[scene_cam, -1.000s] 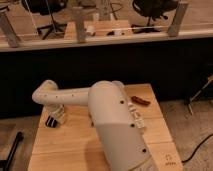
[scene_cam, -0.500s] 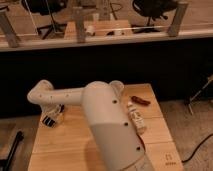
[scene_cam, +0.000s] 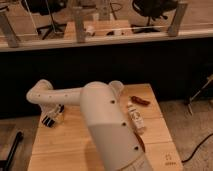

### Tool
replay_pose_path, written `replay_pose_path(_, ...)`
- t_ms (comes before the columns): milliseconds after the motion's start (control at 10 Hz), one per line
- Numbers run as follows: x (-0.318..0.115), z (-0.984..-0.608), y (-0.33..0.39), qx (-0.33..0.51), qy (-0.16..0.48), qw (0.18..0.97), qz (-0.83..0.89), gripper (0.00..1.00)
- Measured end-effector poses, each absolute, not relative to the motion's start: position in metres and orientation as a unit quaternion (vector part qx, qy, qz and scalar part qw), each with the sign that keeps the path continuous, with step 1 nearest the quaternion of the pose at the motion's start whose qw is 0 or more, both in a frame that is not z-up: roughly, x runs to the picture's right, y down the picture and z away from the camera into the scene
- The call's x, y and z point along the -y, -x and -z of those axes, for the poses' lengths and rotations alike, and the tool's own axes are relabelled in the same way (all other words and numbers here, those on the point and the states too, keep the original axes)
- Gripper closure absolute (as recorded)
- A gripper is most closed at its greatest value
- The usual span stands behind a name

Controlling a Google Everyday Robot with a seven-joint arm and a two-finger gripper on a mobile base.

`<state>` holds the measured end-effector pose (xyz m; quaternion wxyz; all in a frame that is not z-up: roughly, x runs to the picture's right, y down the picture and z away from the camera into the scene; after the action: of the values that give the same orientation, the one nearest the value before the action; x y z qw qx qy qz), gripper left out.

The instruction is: Push the eraser across the table

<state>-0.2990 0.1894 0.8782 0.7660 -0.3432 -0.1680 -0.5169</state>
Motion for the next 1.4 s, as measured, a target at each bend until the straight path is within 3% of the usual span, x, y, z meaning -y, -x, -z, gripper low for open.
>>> replay_pose_path(700, -0.176, -0.865, 0.360, 0.151, 0.338, 0.746, 0.554, 0.94)
replay_pose_path(900, -0.174, -0.861, 0.351, 0.151, 0.338, 0.748, 0.551, 1.00)
replay_pose_path(1400, -0.167, -0.854, 0.330, 0.146, 0.337, 0.751, 0.548, 1.00)
